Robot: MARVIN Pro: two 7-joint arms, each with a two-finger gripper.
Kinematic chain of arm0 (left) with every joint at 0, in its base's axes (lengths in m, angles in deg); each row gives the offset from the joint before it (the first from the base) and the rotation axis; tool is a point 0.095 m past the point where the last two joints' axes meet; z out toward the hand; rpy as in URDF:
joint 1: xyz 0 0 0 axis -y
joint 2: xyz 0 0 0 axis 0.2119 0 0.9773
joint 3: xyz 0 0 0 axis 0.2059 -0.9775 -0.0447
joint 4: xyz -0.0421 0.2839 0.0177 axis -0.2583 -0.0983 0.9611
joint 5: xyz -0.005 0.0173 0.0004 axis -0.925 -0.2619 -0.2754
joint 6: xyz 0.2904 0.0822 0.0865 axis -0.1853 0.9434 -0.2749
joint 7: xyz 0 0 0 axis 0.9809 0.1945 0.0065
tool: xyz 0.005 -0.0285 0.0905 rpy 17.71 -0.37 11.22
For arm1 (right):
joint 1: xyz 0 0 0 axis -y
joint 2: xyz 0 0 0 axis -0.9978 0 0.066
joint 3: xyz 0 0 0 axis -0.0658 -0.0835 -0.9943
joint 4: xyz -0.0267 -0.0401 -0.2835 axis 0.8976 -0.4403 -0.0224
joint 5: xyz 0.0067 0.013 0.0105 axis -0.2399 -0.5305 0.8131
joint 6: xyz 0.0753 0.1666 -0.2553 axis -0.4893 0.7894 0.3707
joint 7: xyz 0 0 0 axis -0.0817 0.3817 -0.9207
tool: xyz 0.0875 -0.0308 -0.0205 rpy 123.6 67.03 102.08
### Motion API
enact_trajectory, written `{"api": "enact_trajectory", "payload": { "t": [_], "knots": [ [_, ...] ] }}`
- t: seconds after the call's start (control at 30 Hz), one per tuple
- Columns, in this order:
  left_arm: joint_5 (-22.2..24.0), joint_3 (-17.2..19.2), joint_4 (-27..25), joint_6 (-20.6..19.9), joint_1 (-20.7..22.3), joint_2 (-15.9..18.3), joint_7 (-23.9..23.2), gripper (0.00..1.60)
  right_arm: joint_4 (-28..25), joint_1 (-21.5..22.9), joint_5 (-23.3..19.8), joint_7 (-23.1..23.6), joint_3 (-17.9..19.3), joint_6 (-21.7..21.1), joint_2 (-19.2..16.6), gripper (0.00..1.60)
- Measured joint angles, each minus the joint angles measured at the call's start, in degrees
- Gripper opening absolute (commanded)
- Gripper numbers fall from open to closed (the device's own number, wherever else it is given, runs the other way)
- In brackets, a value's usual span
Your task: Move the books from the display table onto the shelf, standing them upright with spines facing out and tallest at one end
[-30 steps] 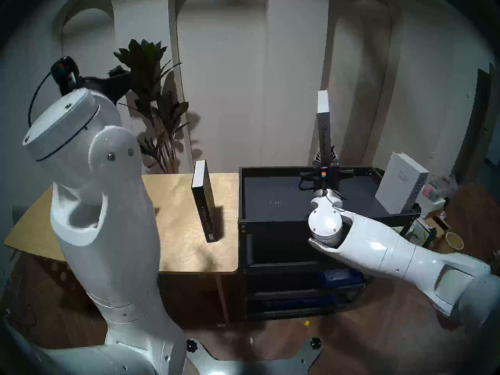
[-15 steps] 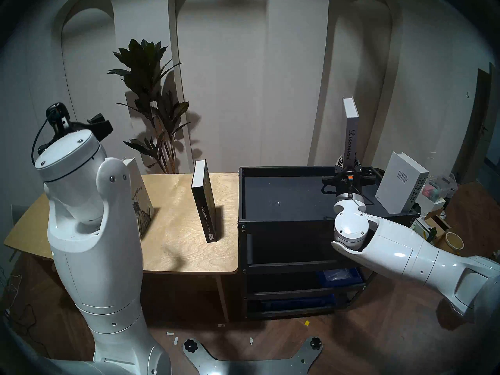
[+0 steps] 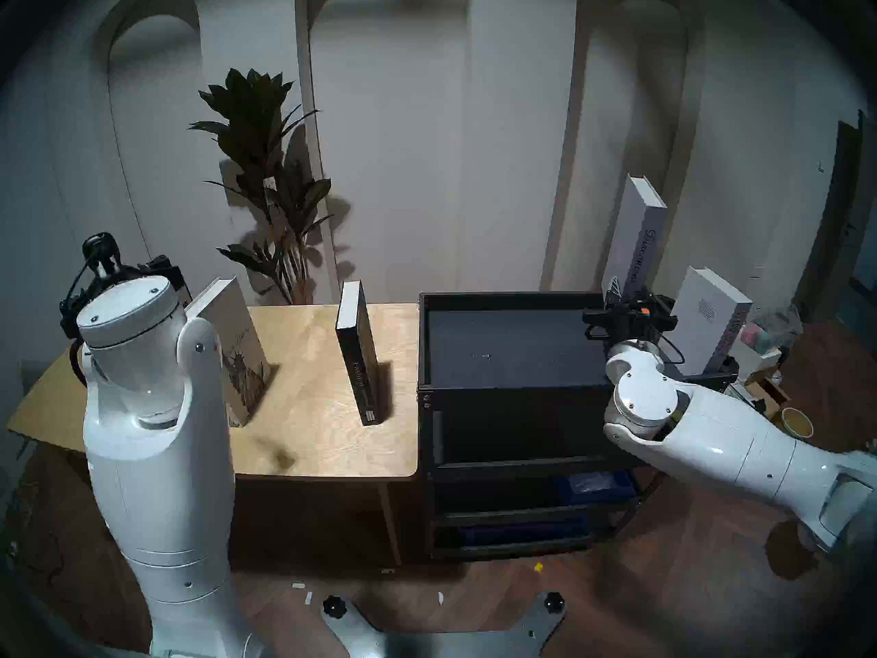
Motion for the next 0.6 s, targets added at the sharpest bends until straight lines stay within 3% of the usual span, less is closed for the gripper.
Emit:
{"api": "enact_trajectory", "payload": {
  "t": [0.4,0.6],
  "knots": [
    [-0.8,0.8,-0.2,0.0,-5.4,2.3,-2.0,1.60,-2.7,-3.3,-7.2,3.2,0.6,3.1,-6.4,0.00],
    [-1.3,0.2,-0.5,0.3,-8.2,3.6,-3.2,1.60,-4.0,-3.9,-8.8,6.1,1.0,4.1,-10.0,0.00]
  ]
}}
